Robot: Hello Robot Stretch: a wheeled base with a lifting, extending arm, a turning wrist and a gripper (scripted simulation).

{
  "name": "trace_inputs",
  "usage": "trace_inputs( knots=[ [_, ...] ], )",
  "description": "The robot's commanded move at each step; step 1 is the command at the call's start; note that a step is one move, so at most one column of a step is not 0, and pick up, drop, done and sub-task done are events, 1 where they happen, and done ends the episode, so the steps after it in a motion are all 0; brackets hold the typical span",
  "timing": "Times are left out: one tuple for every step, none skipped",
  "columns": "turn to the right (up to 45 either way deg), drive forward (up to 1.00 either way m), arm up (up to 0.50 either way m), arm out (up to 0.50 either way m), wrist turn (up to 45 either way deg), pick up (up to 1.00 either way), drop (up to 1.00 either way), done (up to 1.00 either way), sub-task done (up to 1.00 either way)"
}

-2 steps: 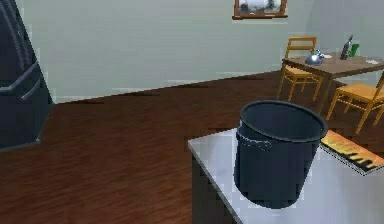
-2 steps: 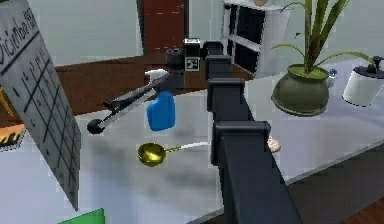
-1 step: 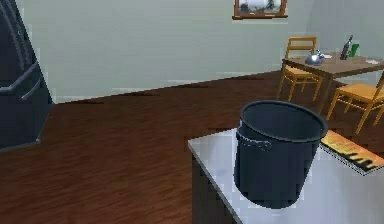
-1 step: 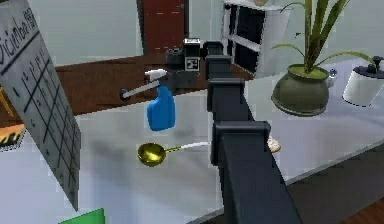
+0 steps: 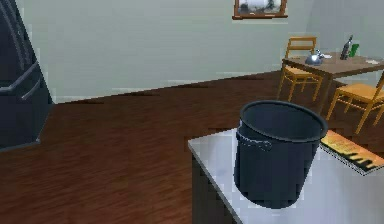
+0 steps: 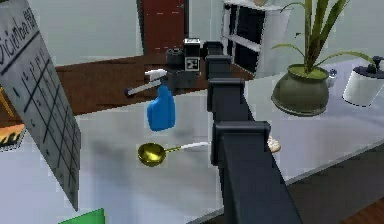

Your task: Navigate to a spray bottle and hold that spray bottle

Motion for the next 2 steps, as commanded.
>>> trace_inputs(
  knots=[
    [0.0, 0.0, 0.0, 0.0, 0.0, 1.0, 0.0, 0.0, 0.0],
    [0.0, 0.0, 0.0, 0.0, 0.0, 0.0, 0.0, 1.0, 0.0]
  ],
)
